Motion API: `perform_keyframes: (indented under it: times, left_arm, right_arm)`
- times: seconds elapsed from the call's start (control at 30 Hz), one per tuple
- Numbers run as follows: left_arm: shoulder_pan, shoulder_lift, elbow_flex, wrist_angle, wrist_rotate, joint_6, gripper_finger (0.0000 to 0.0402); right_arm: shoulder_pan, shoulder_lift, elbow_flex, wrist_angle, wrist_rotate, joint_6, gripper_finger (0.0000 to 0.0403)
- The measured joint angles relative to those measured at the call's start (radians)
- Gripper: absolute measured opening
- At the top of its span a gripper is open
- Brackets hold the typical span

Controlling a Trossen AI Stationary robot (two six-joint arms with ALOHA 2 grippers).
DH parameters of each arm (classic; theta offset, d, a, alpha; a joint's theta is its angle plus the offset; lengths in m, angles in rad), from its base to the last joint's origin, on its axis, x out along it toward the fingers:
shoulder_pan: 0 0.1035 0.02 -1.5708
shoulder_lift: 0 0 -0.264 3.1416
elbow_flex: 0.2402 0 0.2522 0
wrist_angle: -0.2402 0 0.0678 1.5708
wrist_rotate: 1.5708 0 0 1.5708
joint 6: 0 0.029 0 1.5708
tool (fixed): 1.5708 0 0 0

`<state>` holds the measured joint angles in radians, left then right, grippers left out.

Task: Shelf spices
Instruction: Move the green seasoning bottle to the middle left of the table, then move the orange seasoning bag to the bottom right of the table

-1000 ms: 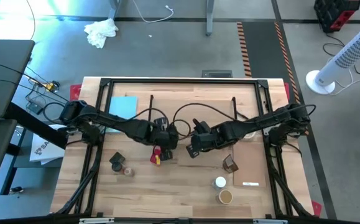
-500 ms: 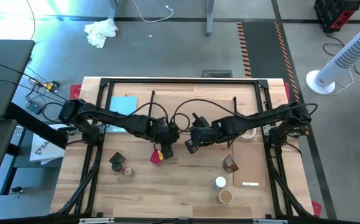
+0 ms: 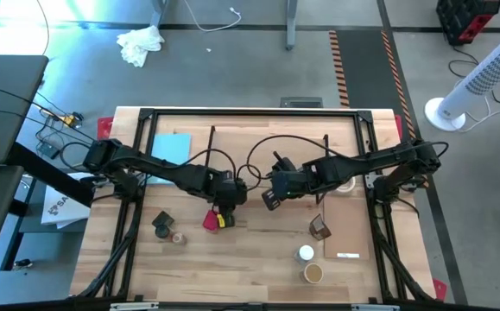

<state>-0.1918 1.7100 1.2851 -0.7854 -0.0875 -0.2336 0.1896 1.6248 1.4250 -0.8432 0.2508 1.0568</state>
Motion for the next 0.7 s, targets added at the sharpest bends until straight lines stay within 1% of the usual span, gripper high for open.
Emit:
perform_keyframes:
  times: [0.17, 0.3, 0.47, 0.6, 0.7]
  left_arm:
    - [-0.059, -0.002, -0.044, -0.079, 0.010, -0.005, 0.0000]
    - [-0.109, -0.004, -0.083, -0.128, 0.042, -0.041, 0.0000]
    - [-0.161, -0.005, -0.111, -0.147, 0.043, -0.090, 0.0000]
    - [-0.172, -0.016, -0.095, -0.128, 0.017, -0.127, 0.0000]
    - [-0.169, -0.043, -0.075, -0.118, -0.029, -0.141, 0.0000]
  right_arm:
    - [0.011, -0.002, 0.000, 0.005, 0.001, 0.000, 0.0000]
    - [0.018, -0.002, 0.000, 0.006, 0.000, 0.000, 0.0000]
    - [0.020, -0.002, 0.000, 0.021, 0.010, 0.008, 0.0000]
    - [0.020, -0.002, 0.000, 0.058, 0.019, -0.015, 0.0000]
    - [0.020, -0.002, 0.000, 0.074, 0.026, -0.033, 0.0000]
